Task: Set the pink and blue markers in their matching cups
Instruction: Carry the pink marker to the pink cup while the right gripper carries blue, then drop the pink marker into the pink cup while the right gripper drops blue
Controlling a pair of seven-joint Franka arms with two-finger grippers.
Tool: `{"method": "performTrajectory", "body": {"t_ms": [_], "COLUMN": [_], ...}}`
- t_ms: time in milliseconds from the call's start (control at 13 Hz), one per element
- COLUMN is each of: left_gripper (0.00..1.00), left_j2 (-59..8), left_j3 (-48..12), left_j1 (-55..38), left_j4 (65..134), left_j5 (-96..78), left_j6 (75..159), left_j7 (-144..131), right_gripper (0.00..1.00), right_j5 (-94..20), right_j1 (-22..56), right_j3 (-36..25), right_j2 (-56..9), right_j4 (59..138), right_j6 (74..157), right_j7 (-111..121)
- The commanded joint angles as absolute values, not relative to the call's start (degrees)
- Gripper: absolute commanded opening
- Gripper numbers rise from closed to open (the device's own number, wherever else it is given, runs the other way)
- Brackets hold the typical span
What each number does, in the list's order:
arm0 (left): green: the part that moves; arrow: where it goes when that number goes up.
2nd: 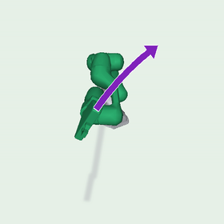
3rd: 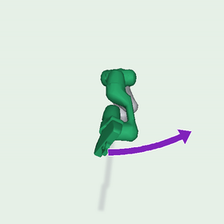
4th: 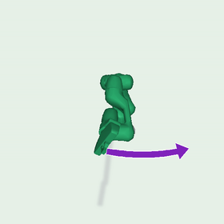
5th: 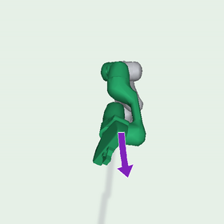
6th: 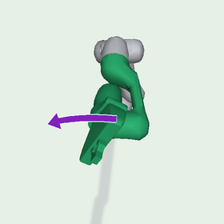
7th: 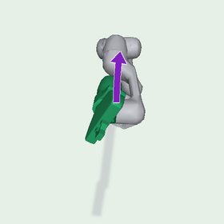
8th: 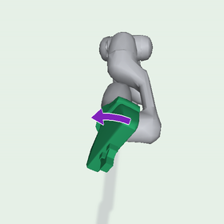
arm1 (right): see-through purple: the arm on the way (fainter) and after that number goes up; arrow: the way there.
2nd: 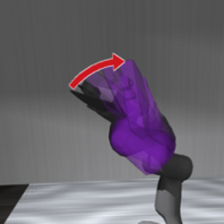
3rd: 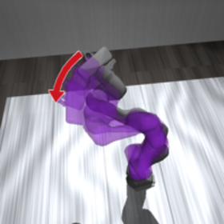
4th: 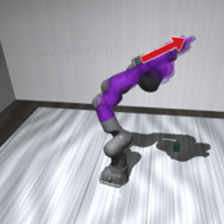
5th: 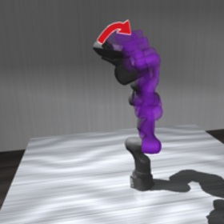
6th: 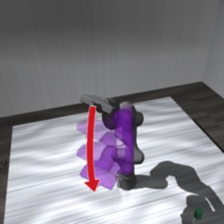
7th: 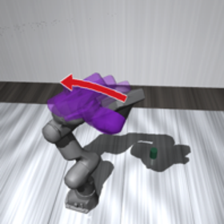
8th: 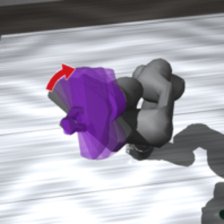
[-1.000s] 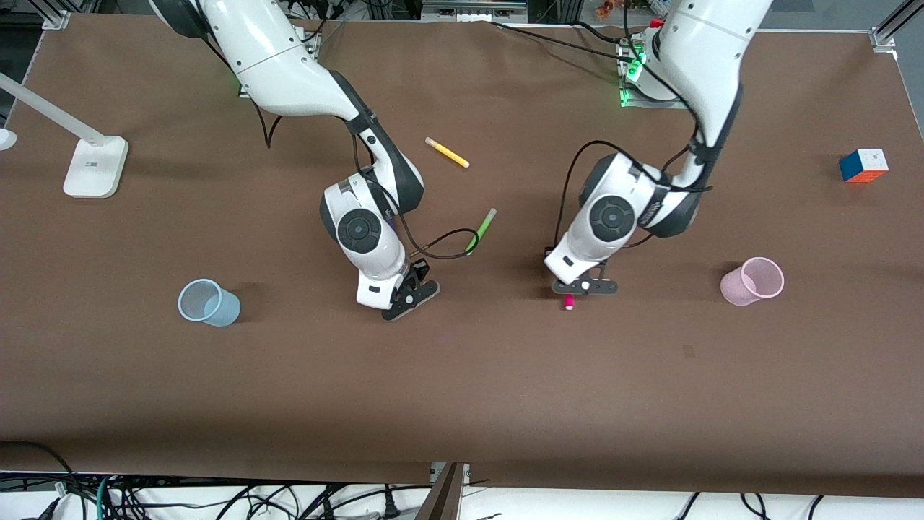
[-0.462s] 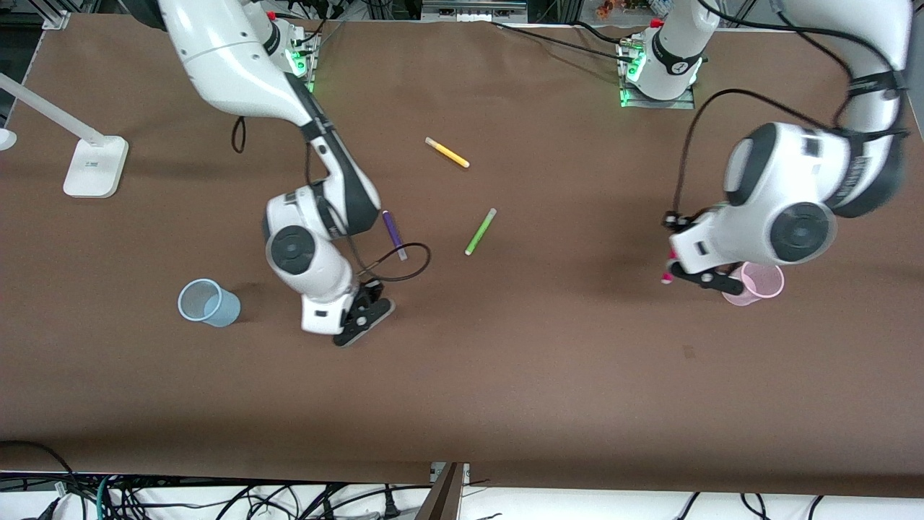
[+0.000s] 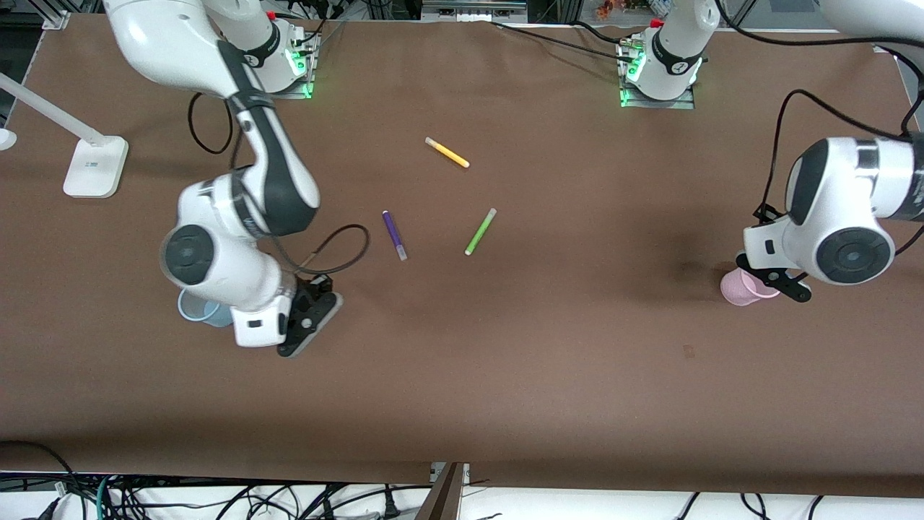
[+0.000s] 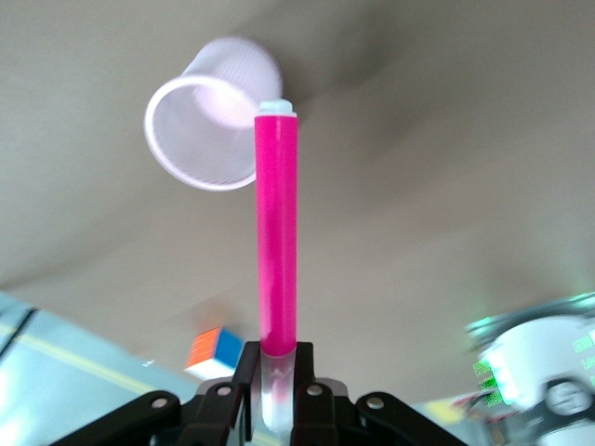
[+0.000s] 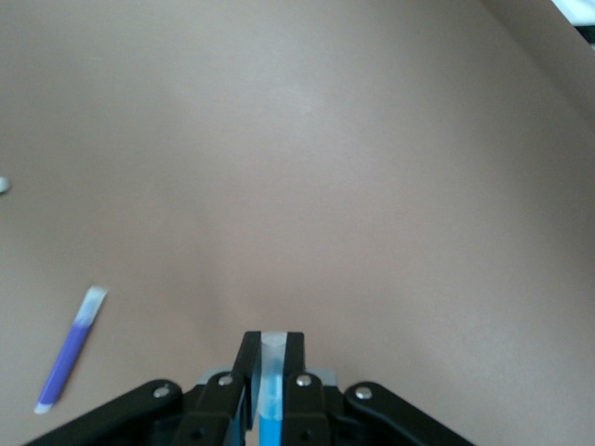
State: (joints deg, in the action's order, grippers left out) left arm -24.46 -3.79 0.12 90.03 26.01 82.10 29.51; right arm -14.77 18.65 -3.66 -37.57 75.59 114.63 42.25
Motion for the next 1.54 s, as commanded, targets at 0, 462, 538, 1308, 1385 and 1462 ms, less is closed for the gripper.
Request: {"method": "performTrajectory", "body": {"t_ms": [0, 462, 538, 1308, 1385, 1462], "left_gripper": [0.0, 0.0, 0.0, 1.0, 1.0, 1.0], "left_j2": [-30.04, -34.8, -35.59, -39.11, -38.85, -38.59], "left_j3": [-3.87, -2.55, -2.55, -3.25, -3.25, -3.25], "left_j1": [0.35, 1.76, 1.5, 0.44, -0.52, -1.14], "left_j4": [85.01, 85.43, 85.43, 84.82, 84.81, 84.38], "left_j5": [33.29, 39.29, 39.46, 40.61, 40.61, 40.52], "left_j6": [80.42, 82.62, 82.62, 82.44, 82.27, 82.18], "left_j7": [33.31, 33.49, 32.79, 29.8, 29.36, 29.36], "right_gripper": [0.0, 0.0, 0.0, 0.0, 0.0, 0.0], "right_j5": [-21.69, -29.34, -30.75, -37.88, -38.14, -38.23], "right_j1": [11.62, 2.56, 1.5, -4.13, -4.65, -4.75], "right_j3": [-2.72, -2.64, -2.64, -2.72, -2.72, -2.72], "right_j2": [-37.09, -36.3, -36.39, -39.37, -39.46, -39.81], "right_j4": [75.41, 75.41, 75.41, 76.11, 76.11, 76.2], "right_j6": [108.66, 102.66, 102.4, 99.76, 99.06, 98.88], "right_j7": [57.69, 78.28, 80.75, 98.42, 99.31, 100.19]}}
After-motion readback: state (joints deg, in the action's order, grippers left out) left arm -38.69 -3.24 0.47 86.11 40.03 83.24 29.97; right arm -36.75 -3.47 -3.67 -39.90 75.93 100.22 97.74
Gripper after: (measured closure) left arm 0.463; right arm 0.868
